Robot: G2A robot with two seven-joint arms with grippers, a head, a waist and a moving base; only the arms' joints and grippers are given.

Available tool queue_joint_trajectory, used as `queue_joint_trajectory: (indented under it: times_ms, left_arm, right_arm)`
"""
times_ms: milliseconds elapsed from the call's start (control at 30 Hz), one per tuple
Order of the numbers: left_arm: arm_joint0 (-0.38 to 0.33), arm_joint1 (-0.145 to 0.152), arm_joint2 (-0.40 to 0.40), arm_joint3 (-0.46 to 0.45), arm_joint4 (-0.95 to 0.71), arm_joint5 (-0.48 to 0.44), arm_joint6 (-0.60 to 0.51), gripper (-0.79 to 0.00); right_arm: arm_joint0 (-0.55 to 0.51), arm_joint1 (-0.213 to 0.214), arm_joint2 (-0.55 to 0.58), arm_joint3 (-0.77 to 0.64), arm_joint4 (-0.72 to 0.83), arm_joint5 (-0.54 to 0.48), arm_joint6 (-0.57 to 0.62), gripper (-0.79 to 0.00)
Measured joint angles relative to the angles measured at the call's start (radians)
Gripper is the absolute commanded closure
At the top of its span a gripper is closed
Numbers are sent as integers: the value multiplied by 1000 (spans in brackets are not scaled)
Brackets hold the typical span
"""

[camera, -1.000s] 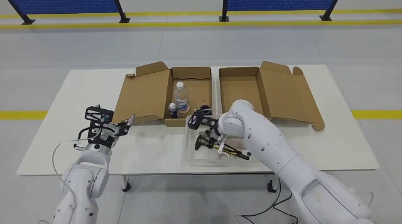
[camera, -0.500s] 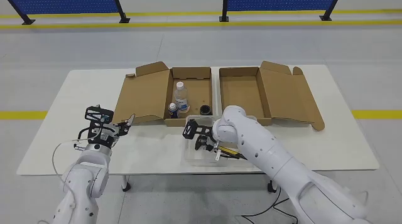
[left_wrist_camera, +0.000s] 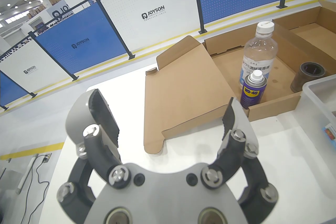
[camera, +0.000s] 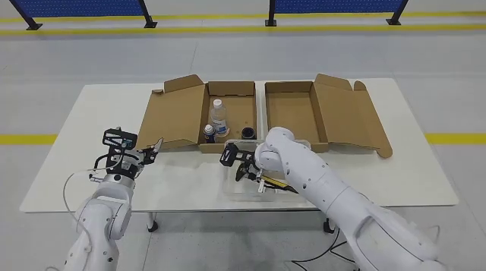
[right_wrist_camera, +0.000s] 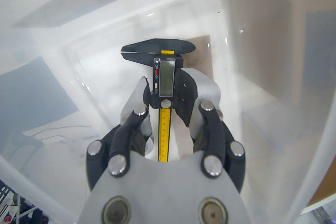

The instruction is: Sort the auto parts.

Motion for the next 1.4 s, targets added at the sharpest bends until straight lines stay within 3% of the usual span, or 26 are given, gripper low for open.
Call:
queue_joint_trajectory:
  times_ms: [900,1400]
  left_arm:
    - [0,0,0,0,0,0,0,-785]
    - [0,0,0,0,0,0,0,-785]
  right_arm:
    - [11,0,27,7,-52,18,3,-345]
    - [31,-42,-11,103,-64,-3,-34,-339]
